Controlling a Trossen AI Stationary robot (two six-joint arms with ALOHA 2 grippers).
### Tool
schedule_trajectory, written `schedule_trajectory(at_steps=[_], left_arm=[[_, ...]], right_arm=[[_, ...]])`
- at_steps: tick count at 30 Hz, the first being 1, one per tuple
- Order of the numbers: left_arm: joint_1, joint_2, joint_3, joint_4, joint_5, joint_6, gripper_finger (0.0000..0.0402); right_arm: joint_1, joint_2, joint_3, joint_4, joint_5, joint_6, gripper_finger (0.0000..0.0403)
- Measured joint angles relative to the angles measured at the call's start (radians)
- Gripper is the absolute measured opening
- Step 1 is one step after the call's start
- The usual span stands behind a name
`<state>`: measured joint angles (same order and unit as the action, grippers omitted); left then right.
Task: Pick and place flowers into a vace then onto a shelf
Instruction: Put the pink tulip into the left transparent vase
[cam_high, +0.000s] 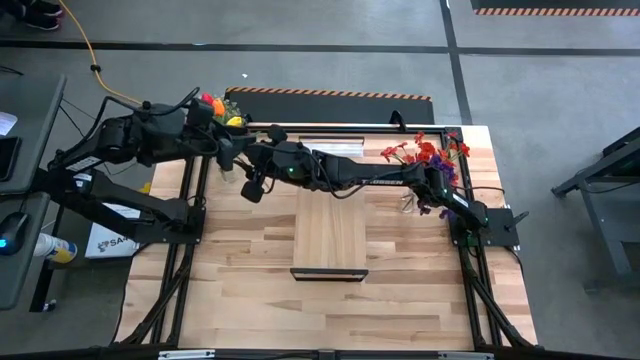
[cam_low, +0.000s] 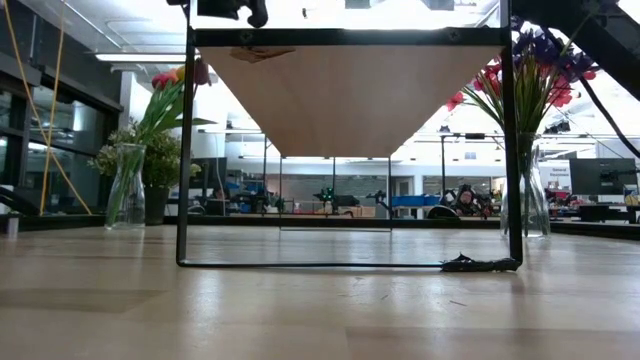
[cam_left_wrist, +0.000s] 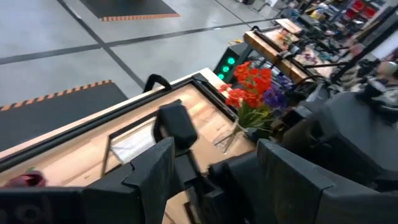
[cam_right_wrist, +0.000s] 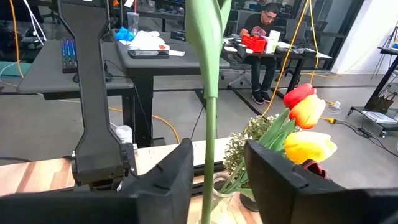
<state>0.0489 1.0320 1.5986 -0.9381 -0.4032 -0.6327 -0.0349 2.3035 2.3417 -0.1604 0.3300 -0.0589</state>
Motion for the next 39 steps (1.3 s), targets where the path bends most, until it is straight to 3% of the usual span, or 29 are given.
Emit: schedule_trajectory(at_steps=[15,25,39], left_arm=[[-0.057,0.012,0.000,0.014,-0.030,-0.001,0.0262],[-0.056,0.012,0.000,-0.013,-0.029,-0.001,0.0262],[-0.057,0.013,0.000,0.020,-0.022,-0.004,0.0262]], right_arm=[[0.005,0.000,0.000,0.000,-0.026,0.000,0.0007],[0.037,0.001,0.000,-0.003,0.046,-0.067,0.0002],[0.088,0.001,0.000,0.012,0.045,-0.079,0.0001]])
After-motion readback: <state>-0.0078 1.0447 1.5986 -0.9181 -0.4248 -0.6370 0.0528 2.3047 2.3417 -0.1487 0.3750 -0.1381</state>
